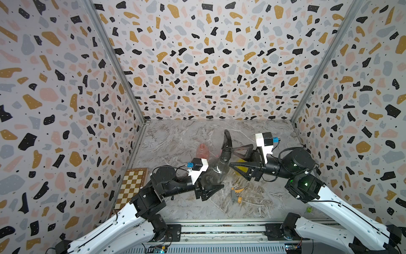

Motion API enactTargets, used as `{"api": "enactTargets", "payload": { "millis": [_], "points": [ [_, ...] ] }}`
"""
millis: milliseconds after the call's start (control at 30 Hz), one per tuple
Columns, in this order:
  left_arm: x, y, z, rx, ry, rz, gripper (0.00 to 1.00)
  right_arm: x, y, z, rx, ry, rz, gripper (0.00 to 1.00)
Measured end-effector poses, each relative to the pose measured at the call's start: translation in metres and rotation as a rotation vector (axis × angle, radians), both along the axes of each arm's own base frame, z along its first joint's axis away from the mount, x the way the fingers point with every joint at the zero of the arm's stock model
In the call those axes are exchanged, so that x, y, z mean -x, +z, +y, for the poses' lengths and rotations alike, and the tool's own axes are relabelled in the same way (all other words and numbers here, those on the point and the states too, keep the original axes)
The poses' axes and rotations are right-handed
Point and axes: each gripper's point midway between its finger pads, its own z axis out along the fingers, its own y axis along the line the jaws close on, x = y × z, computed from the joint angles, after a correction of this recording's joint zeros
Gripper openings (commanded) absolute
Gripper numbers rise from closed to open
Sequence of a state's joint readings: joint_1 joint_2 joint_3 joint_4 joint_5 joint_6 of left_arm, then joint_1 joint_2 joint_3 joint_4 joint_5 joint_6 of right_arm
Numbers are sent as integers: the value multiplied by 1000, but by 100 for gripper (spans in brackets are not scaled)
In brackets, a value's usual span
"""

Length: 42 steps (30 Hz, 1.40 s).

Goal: Attach spray nozzles to spray bottles
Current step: Insert the spray nozzle into the spray bottle.

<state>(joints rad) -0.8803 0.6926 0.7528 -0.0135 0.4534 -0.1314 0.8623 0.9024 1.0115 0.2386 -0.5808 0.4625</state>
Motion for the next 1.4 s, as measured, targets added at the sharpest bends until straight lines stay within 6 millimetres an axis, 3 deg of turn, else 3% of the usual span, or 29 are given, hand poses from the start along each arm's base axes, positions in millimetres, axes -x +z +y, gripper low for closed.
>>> {"api": "enactTargets", "payload": {
  "millis": [400,667,1000,1400],
  "points": [
    [3,-6,1,-26,-16,-14,0,12,54,-16,9,-24,-133,83],
    [9,-4,1,-21,-45,-19,0,-6,50,-27,37,-72,-135,83],
    [15,4,0,8,-78,-35,0,-6,43,-27,57,-61,-123,84],
    [17,5,-1,19,-88,-29,0,10,41,-24,64,44,-134,57]
  ]
}}
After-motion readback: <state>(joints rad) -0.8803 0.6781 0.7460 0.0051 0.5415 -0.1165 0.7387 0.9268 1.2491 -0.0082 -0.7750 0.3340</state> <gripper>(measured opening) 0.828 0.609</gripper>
